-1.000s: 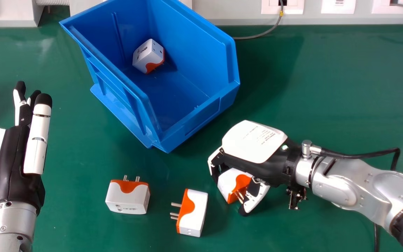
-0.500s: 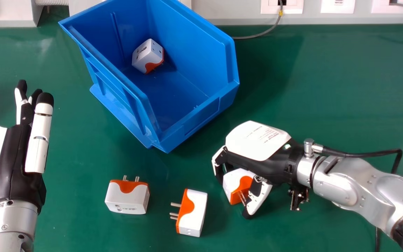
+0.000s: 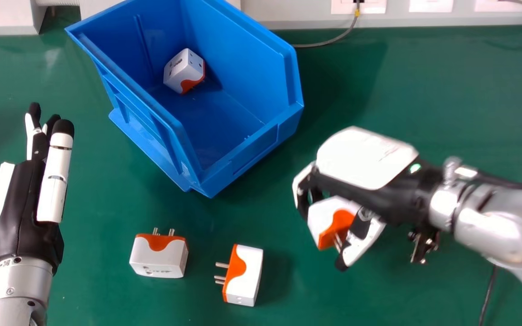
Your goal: Pick all objects and put in blue box
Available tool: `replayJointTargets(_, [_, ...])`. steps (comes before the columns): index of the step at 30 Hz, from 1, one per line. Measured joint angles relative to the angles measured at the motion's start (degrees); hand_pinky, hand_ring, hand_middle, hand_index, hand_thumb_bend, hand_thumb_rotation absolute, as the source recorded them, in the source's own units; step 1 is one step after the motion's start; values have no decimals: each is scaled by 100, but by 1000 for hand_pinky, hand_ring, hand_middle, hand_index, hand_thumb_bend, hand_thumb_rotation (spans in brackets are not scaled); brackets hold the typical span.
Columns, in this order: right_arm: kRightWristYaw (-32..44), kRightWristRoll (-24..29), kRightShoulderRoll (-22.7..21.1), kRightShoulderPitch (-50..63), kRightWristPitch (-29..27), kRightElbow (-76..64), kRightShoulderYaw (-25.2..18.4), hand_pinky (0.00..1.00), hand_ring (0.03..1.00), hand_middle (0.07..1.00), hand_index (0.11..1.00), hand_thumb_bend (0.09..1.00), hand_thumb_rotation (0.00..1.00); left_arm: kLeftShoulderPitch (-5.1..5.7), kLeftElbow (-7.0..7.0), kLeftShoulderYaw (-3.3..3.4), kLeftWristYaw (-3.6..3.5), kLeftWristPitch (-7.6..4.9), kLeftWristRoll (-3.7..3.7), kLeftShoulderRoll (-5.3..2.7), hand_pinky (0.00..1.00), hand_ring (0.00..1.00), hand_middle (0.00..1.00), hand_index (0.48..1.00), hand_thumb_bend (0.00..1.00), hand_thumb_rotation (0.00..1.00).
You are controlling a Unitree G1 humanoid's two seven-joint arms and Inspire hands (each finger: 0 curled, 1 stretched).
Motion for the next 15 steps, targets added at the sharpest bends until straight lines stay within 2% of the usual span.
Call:
replayJointTargets(2, [3, 57, 5, 57, 32, -190, -184, 217, 260, 465, 479, 513, 3, 0, 12, 1, -1, -30, 1, 0, 1000, 1000, 1000, 1000, 378, 997])
replayJointTargets(3, [2, 82, 14, 75, 35, -254, -246, 183, 226, 404, 477, 508, 33, 1, 17, 3, 1, -35, 2, 0, 1000, 1000, 1000, 1000, 378, 997])
replayJointTargets(4, [-5, 122, 43, 80, 37, -297, -298, 183, 226, 404, 477, 508, 33, 1, 21, 3, 2, -35, 3, 0, 1000, 1000, 1000, 1000, 378, 997])
replayJointTargets(5, [-47, 131, 103, 79, 49, -332, -347, 155, 197, 356, 475, 504, 56, 1, 28, 3, 5, -35, 5, 0, 1000, 1000, 1000, 1000, 376, 997])
replayJointTargets(10, [-378, 98, 607, -71, 169, -492, -464, 89, 129, 233, 471, 495, 111, 0, 66, 1, 28, -42, 18, -1, 1000, 1000, 1000, 1000, 371, 995])
replayJointTargets(15, [-639, -163, 1122, -493, 309, -350, -412, 58, 97, 171, 470, 492, 135, 9, 96, -2, 60, -76, 19, -3, 1000, 1000, 1000, 1000, 371, 992])
